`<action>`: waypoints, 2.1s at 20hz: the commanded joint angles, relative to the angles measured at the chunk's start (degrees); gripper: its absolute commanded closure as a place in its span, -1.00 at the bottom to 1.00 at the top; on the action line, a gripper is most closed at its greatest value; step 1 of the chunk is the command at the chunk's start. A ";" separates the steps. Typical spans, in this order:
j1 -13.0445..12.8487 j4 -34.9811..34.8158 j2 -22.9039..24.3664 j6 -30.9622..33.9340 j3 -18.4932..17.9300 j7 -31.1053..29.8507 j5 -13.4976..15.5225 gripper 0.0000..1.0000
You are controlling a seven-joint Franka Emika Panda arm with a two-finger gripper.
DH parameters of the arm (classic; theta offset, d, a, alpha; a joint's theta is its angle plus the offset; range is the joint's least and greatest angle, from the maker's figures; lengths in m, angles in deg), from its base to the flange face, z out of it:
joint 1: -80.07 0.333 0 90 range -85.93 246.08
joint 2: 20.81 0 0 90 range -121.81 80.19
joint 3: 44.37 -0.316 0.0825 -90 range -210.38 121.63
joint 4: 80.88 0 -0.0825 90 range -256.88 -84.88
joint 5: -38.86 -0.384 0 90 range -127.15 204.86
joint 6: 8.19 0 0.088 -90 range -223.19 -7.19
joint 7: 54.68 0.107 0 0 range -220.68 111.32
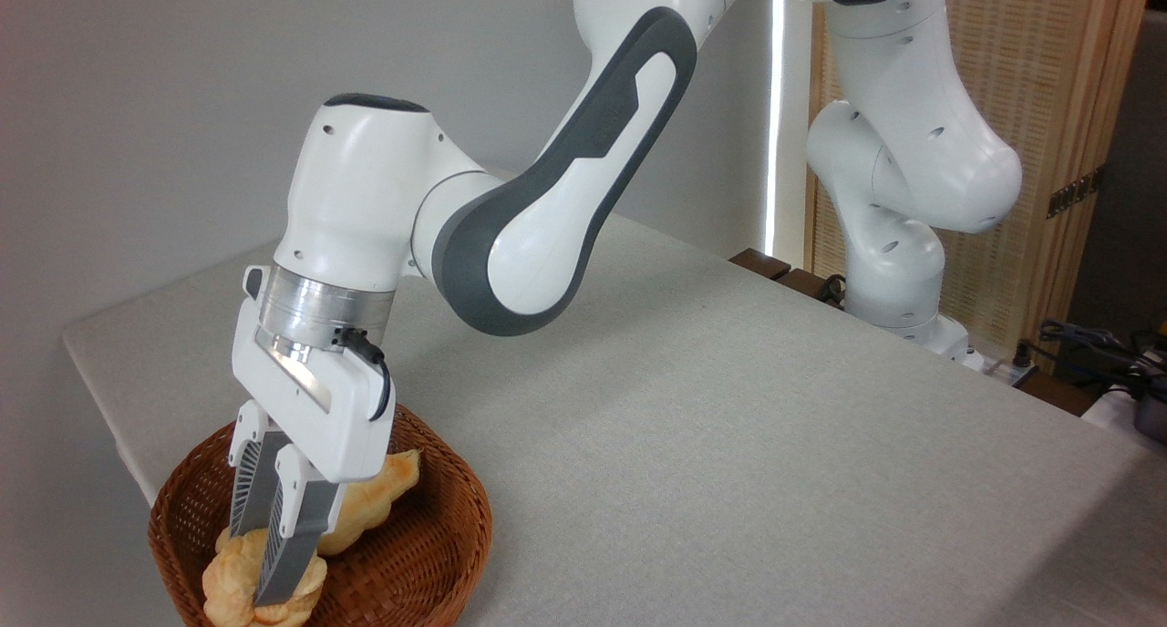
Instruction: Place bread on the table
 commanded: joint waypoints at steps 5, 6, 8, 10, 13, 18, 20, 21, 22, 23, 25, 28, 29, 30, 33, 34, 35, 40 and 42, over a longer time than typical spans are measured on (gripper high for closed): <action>-0.05 -0.95 8.64 17.62 0.06 -1.18 3.24 -0.12; -0.05 -1.04 9.95 19.91 0.06 -1.18 4.47 -0.17; -0.05 -1.04 12.59 25.61 0.06 -1.10 6.23 -0.20; -0.05 -1.21 14.70 32.73 -0.03 -0.83 7.20 -0.20; -0.57 -3.40 17.25 41.01 0.06 -0.66 8.61 -0.22; -1.89 -11.31 21.30 42.17 0.06 -0.74 9.75 -0.43; -3.12 -12.29 21.13 41.99 0.06 -0.83 9.75 -0.87; -3.56 -12.64 20.96 41.99 -0.03 -0.83 9.75 -1.00; -3.56 -12.73 20.78 41.73 0.06 -0.83 9.75 -1.00; -3.56 -12.73 20.60 41.47 -0.03 -0.83 9.75 -1.00; -3.65 -12.64 20.43 41.20 0.06 -0.83 9.75 -1.00; -3.65 -12.55 20.43 41.20 0.06 -0.83 9.75 -1.00; -3.65 -12.47 20.43 41.20 0.06 -0.83 9.84 -1.00; -3.65 -12.29 20.43 41.20 0.06 -0.83 9.84 -1.00; -3.65 -11.33 20.78 41.03 -0.12 -0.74 9.32 -1.00; -3.57 -10.11 20.78 41.03 -0.20 -0.74 9.40 -1.00; -3.56 -9.05 20.78 41.03 -0.29 -0.74 9.66 -1.00; -3.56 -2.02 20.08 41.03 -0.64 -0.83 10.02 -1.00; -3.56 -0.08 19.02 41.03 -0.64 -0.83 12.29 -1.00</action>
